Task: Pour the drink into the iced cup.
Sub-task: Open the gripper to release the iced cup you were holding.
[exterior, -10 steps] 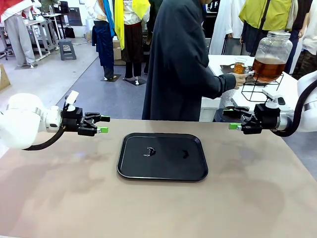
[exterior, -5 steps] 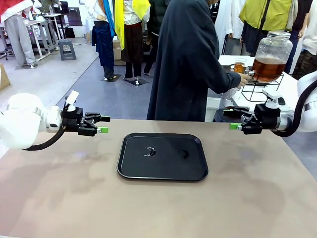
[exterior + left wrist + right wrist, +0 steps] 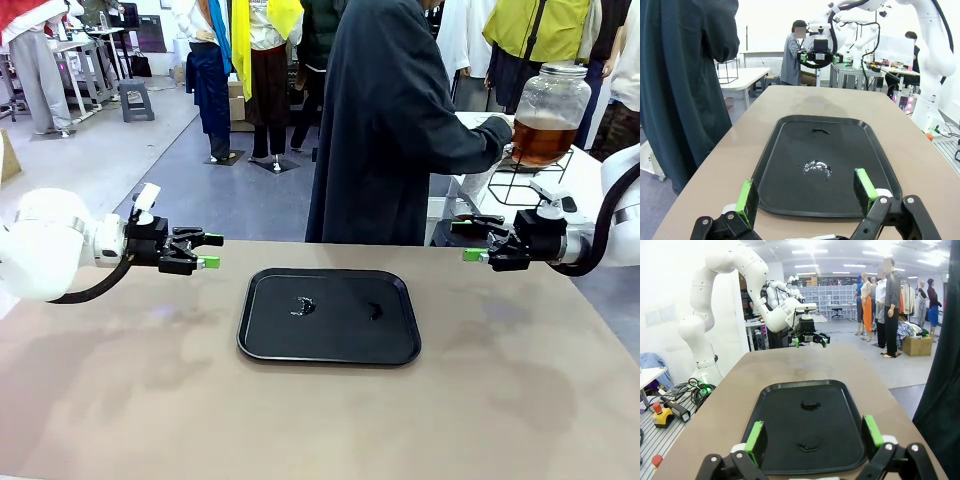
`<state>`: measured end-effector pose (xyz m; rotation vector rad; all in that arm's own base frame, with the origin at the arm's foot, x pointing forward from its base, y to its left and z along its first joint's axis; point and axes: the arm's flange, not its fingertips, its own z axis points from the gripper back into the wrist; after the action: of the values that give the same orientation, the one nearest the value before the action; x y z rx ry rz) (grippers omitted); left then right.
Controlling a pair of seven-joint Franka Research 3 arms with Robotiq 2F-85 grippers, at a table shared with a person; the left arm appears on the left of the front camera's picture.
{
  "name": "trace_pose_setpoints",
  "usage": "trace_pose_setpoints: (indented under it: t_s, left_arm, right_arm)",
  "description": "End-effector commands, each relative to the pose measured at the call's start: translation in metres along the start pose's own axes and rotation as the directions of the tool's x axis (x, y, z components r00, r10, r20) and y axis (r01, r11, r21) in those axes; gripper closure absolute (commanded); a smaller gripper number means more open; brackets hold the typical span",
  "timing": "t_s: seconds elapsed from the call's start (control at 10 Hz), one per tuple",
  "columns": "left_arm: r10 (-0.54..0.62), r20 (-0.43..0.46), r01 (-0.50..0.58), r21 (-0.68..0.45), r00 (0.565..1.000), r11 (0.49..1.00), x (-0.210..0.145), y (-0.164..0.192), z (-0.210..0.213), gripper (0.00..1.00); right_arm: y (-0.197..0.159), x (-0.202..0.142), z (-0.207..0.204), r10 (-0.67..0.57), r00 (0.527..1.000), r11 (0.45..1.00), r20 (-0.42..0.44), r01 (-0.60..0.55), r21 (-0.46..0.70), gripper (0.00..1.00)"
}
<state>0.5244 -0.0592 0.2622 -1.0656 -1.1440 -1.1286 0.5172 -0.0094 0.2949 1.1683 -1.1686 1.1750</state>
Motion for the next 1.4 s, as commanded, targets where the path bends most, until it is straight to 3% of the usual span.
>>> trace_pose_setpoints:
  t_s: [0.0,1.3]
  left_arm:
    - [0.000,0.006,0.000,0.003,1.000,1.000,0.0009,-0.0003,0.0008,0.00]
    - [0.000,0.006,0.000,0.003,1.000,1.000,0.0009,-0.0003,0.0008,0.00]
  right_arm:
    - [-0.0016,0.0033,-0.0020,0.003,1.000,1.000,0.006,-0.003,-0.001,0.00]
    - [-0.0016,0.0033,-0.0020,0.003,1.000,1.000,0.006,-0.003,-0.001,0.00]
